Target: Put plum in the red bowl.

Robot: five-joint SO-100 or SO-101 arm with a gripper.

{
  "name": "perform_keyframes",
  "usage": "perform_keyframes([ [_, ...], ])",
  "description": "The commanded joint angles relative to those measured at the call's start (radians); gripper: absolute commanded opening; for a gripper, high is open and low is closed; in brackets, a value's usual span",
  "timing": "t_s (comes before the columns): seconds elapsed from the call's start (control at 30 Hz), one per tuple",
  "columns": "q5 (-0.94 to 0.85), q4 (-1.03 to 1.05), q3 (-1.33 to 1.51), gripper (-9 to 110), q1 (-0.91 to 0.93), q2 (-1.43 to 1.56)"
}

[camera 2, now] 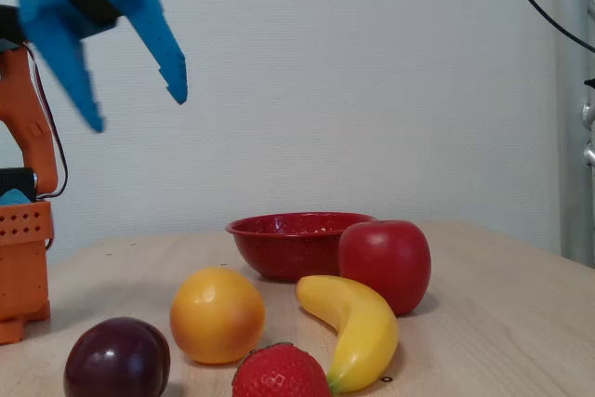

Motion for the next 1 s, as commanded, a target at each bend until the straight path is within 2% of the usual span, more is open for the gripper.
perform_keyframes([
  [0.0,0.089,0.064,0.000,35,-0.063,0.018],
  [0.2,0.311,0.072,0.161,56,-0.175,0.018],
  [0.43,0.468,0.043,0.305,60,-0.250,0.002],
  [0.5,0.482,-0.005,0.354,64,-0.255,0.000],
  [0.7,0.528,-0.153,0.462,65,-0.255,-0.037],
  [0.77,0.546,-0.190,0.474,72,-0.256,-0.060],
  [0.97,0.574,-0.273,0.492,73,-0.264,-0.120],
])
